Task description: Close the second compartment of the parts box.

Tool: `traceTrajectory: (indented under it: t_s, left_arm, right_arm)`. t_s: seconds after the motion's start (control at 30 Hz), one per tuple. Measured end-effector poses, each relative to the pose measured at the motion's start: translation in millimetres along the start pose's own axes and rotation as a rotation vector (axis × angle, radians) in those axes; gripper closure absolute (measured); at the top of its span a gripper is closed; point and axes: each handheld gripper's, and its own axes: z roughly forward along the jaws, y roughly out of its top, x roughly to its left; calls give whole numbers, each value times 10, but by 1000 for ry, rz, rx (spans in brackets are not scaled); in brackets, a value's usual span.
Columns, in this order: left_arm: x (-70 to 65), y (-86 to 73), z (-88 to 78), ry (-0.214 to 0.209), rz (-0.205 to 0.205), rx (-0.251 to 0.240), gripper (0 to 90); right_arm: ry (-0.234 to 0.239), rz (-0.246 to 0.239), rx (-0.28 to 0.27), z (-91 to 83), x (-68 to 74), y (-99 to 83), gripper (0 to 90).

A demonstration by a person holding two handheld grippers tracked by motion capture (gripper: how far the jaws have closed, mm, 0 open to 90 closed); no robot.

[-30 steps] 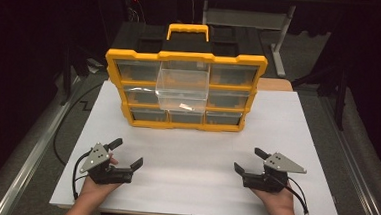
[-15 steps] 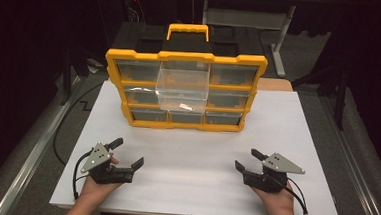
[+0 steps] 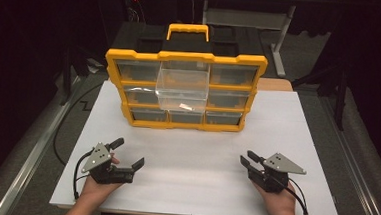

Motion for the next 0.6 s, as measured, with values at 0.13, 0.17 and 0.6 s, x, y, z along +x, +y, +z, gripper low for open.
traceTrajectory:
  t_s: [0.13, 0.17, 0.6]
  left_arm:
    - [1, 2, -1, -3, 1, -3, 6]
    - [2, 2, -1, -3, 0, -3, 6]
    - [-3, 1, 0, -6, 2, -5, 6]
  right_arm:
    - [-9, 5, -2, -15, -5, 11, 765]
    - [-8, 6, -5, -16, -8, 11, 787]
    - [2, 1, 3, -26, 17, 39, 900]
